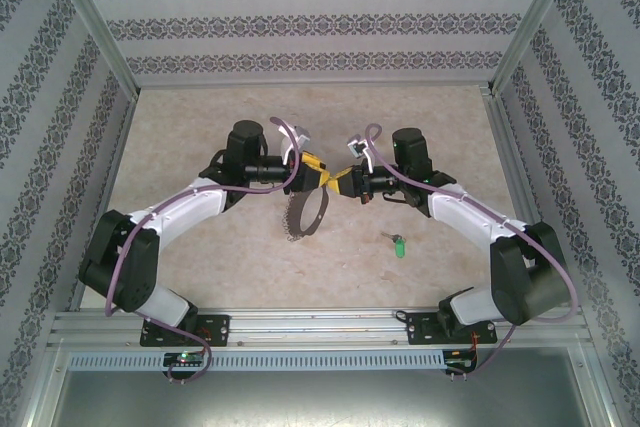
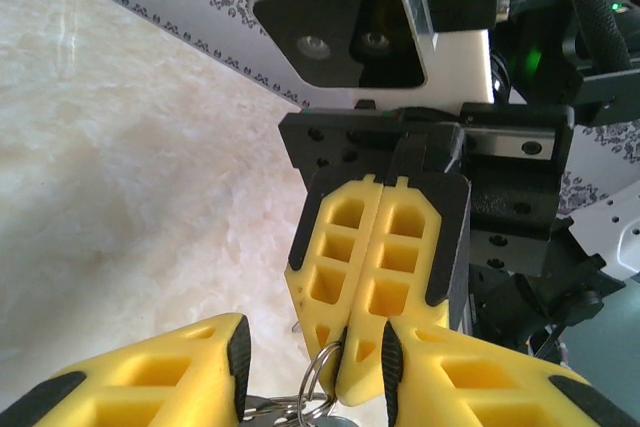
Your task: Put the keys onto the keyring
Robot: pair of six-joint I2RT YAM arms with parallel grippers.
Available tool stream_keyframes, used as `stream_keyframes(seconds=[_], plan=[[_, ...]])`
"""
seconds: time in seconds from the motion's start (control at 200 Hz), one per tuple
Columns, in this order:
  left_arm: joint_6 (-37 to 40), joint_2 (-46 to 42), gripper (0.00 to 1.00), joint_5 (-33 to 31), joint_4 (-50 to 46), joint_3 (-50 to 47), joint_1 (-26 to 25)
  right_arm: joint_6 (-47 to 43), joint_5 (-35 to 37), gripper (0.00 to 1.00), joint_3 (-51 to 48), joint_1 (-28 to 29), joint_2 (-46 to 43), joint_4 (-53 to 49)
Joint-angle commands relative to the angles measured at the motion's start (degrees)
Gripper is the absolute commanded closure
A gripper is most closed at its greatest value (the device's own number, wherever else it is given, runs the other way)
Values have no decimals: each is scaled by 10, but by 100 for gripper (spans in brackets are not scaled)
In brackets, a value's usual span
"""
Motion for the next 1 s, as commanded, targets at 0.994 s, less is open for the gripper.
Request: stream_keyframes(seconds=[0.994], plan=[[131, 38, 96, -2, -154, 63, -43, -7, -15, 100, 44, -16, 20, 5]])
